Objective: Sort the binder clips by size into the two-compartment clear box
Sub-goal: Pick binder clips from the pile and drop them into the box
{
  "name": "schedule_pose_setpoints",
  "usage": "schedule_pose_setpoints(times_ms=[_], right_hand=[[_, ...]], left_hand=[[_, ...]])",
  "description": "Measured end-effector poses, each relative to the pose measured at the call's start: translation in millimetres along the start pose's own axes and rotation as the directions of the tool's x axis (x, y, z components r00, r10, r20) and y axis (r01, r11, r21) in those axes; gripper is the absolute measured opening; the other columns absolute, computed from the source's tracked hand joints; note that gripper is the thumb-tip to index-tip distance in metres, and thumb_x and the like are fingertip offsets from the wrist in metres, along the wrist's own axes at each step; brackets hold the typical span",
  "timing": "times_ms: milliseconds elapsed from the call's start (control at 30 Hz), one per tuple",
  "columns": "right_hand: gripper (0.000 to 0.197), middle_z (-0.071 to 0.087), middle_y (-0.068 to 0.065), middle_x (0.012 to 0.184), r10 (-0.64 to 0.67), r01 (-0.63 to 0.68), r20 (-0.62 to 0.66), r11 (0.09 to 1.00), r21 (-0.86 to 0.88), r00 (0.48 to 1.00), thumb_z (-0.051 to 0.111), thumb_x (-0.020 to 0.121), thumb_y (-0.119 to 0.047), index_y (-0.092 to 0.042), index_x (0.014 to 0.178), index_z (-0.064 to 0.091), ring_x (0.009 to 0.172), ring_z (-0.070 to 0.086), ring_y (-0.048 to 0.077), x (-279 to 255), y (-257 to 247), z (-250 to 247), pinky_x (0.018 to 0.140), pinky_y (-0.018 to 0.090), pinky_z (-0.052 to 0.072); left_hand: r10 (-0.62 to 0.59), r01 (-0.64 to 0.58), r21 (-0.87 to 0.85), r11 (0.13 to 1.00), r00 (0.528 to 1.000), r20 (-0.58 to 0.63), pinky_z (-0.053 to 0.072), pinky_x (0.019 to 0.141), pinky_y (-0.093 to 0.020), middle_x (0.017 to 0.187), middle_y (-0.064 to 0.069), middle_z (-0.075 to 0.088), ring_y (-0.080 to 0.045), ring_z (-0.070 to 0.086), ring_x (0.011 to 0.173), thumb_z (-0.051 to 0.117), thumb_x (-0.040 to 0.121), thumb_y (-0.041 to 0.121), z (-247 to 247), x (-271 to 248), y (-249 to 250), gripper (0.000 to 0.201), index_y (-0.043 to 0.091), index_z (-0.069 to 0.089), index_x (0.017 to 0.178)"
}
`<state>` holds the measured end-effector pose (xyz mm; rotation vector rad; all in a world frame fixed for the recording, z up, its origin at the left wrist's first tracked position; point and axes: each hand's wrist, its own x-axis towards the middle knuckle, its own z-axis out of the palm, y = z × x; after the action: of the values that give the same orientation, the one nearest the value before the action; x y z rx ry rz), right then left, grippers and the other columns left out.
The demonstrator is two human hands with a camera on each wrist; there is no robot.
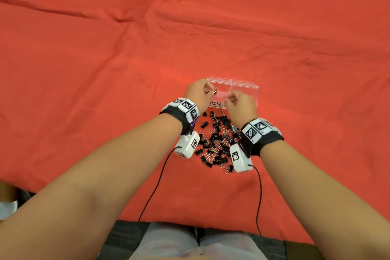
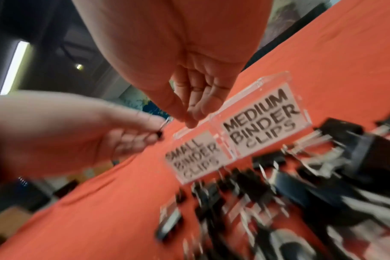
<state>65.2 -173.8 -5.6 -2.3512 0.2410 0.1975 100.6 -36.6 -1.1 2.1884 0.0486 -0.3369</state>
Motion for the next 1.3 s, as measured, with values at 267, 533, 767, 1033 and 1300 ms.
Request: schedule_pose_setpoints(times_ms=[267,533,767,1033,1300], right_hand=[[0.023,0.059,0.005,0.104,-0.113,0.188,0.243,0.932,-0.310,0.963,0.050,0.091,-0.018,-0.013,0.108,0.064,0.108,0.046,0.023,-32,36,28,0.092,0.037,0.045],[0.016,0.054,-0.001,0.089,-0.110,0.180,0.222,0.929,-0.324,0.969,0.051,0.090,-0.022,-0.013,0.091,0.064,0.101,0.048,0.022,-31,41,23,0.083,0.033,0.044],[0.029,0.059,0.010,0.113,-0.041,0.092,0.151,0.933,-0.347,0.988,0.057,0.089,-0.031,-0.008,0.106,0.060,0.117,0.045,0.025,-20,24,38,0.092,0.039,0.046],[0.028,0.050,0.017,0.120,-0.053,0.119,0.160,0.893,-0.434,0.986,0.055,0.083,-0.013,-0.002,0.109,0.055,0.117,0.039,0.031,-31,28,44,0.095,0.040,0.043],[0.021,0.057,0.014,0.100,-0.144,0.202,0.199,0.928,-0.314,0.969,0.048,0.087,-0.012,0.000,0.097,0.062,0.101,0.044,0.029,-37,37,38,0.092,0.041,0.040]], left_hand=[[0.093,-0.093,0.130,0.987,0.996,0.001,0.051,0.072,-0.022,0.097,0.004,0.054,0.000,0.047,0.069,0.053,0.089,0.002,5,-12,-5,0.018,0.016,0.064,0.093],[-0.017,-0.092,0.504,0.859,0.978,0.209,0.052,0.079,-0.039,0.119,-0.003,0.049,-0.024,0.055,0.105,0.051,0.090,0.005,26,-29,-44,0.041,0.020,0.050,0.128],[-0.048,-0.034,0.535,0.844,0.989,0.139,0.052,0.084,-0.045,0.116,-0.011,0.048,-0.030,0.055,0.104,0.056,0.091,0.015,30,-30,-54,0.024,0.010,0.055,0.115],[0.100,-0.175,0.549,0.818,0.981,0.164,0.044,0.094,-0.038,0.121,-0.007,0.052,-0.025,0.043,0.118,0.054,0.092,0.023,28,-31,-49,0.029,0.011,0.051,0.119],[0.092,-0.247,0.670,0.700,0.962,0.259,0.047,0.079,-0.042,0.121,-0.015,0.046,-0.032,0.046,0.116,0.051,0.088,0.004,48,-27,-36,0.030,0.004,0.051,0.118]])
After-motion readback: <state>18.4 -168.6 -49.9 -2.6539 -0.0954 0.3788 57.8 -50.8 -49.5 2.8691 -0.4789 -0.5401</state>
